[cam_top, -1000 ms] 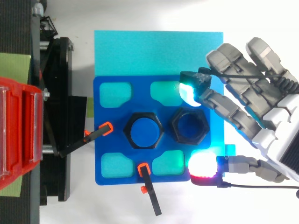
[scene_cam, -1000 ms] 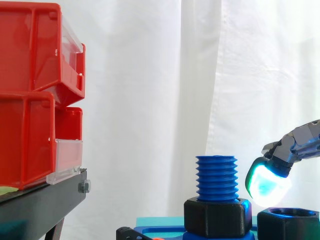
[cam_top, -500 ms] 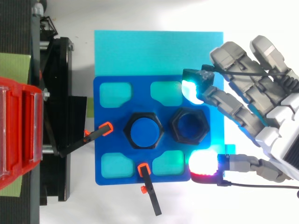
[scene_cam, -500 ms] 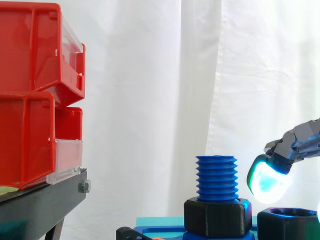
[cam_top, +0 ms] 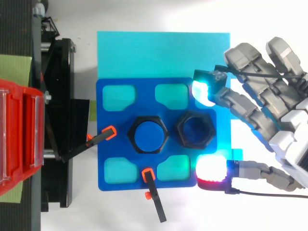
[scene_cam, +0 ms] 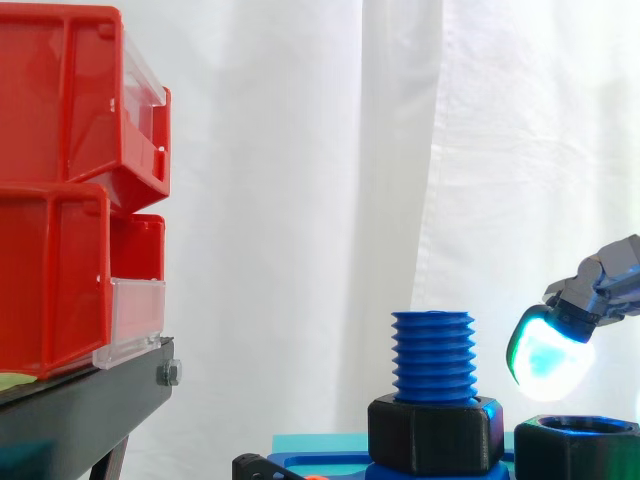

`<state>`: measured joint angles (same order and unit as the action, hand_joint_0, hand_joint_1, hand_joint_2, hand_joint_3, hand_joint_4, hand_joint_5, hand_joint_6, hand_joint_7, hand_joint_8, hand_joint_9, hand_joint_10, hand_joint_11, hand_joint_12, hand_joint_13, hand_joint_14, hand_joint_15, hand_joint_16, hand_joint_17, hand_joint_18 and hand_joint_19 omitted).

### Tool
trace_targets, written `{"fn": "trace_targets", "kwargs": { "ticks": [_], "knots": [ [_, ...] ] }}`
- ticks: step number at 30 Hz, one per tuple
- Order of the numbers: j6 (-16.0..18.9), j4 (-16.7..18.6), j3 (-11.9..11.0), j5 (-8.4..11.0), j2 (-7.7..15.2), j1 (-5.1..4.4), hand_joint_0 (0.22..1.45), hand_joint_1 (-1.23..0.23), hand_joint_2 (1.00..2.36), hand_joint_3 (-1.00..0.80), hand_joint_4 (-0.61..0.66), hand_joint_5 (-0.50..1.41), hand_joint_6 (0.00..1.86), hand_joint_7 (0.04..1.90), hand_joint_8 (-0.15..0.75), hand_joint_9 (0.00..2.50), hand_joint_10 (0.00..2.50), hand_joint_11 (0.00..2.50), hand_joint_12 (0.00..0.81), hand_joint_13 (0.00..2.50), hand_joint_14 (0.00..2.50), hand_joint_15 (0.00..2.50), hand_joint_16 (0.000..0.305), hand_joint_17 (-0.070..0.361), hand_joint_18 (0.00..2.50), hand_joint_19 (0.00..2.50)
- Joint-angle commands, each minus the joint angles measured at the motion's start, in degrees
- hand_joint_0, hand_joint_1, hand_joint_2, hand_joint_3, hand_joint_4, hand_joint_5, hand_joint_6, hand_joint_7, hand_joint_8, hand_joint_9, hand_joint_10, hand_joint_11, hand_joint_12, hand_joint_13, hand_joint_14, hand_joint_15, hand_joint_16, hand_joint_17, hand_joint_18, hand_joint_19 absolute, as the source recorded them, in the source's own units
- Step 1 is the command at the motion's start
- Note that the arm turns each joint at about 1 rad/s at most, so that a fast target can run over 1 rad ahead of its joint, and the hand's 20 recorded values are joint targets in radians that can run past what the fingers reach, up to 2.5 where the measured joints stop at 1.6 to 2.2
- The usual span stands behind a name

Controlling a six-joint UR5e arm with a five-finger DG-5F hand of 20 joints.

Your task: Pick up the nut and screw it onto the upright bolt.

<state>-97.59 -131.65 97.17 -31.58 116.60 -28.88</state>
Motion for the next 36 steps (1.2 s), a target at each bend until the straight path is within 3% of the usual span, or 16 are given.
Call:
{"fn": "trace_targets", "kwargs": {
  "ticks": [1, 16, 22, 36],
  "knots": [
    [-0.05, 0.69, 0.04, 0.55, 0.04, -0.30, 0.32, -0.55, 1.00, -0.50, 0.24, -0.26, 0.50, 0.69, 0.309, 0.28, 0.00, 0.00, 0.419, 0.34, 0.00, 0.00, 0.057, 0.128, 0.04, 0.00],
    [-0.05, 1.92, -0.05, 2.14, 0.04, -1.01, 0.33, -0.56, 1.00, -0.50, 0.25, -0.25, 0.50, 0.70, 0.307, 0.29, 0.00, 0.00, 0.413, 0.35, 0.00, 0.00, 0.055, 0.124, 0.06, 0.00],
    [0.74, 2.36, -0.31, 2.49, 2.06, -1.01, 0.34, -0.56, 1.00, -0.50, 0.25, -0.25, 0.50, 0.69, 0.306, 0.29, 0.00, 0.00, 0.413, 0.36, 0.00, 0.00, 0.055, 0.124, 0.06, 0.00],
    [0.65, 2.80, -0.40, 2.66, 2.06, -0.92, 0.34, -0.57, 1.00, -0.50, 0.25, -0.25, 0.50, 0.70, 0.308, 0.29, 0.00, 0.00, 0.412, 0.36, 0.00, 0.00, 0.056, 0.125, 0.08, 0.00]
  ]
}}
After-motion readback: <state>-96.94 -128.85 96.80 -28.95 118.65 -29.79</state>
